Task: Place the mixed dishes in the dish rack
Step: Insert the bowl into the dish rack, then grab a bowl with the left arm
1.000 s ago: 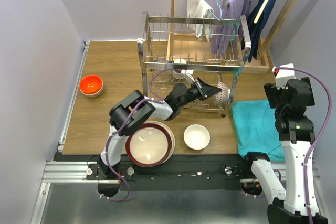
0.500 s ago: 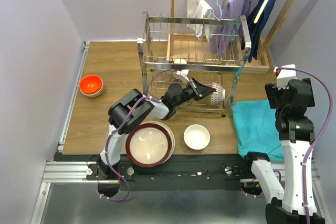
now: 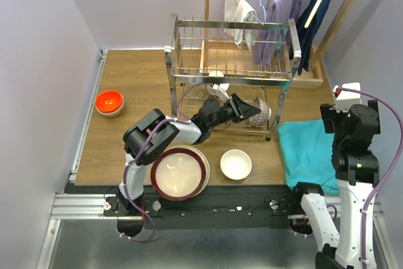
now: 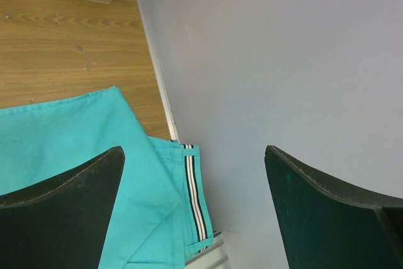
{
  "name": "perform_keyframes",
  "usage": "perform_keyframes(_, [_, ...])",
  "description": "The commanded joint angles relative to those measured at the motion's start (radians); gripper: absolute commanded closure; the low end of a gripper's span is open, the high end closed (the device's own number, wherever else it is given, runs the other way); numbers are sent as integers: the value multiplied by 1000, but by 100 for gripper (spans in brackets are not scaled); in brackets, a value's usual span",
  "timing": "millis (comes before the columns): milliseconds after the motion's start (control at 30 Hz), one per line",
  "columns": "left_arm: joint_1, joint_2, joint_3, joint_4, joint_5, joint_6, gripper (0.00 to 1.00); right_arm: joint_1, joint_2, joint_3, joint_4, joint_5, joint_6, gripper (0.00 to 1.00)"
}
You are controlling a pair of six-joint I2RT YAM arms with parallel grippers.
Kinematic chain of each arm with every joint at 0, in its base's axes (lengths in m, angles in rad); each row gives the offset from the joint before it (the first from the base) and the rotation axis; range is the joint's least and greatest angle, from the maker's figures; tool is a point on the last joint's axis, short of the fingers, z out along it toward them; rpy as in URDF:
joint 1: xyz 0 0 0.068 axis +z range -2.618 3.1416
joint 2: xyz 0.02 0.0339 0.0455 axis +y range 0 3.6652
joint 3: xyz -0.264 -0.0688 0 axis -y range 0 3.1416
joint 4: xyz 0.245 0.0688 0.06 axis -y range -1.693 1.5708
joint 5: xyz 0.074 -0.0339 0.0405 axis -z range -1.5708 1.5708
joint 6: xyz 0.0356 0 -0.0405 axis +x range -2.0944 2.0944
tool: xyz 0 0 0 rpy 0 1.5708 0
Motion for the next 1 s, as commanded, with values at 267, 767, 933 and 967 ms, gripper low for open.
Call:
perform_keyframes(267, [-67, -252, -224, -93, 140, 271, 53, -6, -12, 31, -51, -48, 40, 0])
perform_keyframes(767, [-475, -597, -283, -930, -48, 1227, 54, -6, -7, 99, -57, -97, 72, 0])
perform_keyframes(933, [-489, -620, -240, -1112, -173, 1356, 52, -6, 19, 151, -72, -69, 87, 0])
perform_keyframes(967, [-489, -617, -234, -1138, -178, 1385, 52, -7, 11, 146, -68, -69, 95, 0])
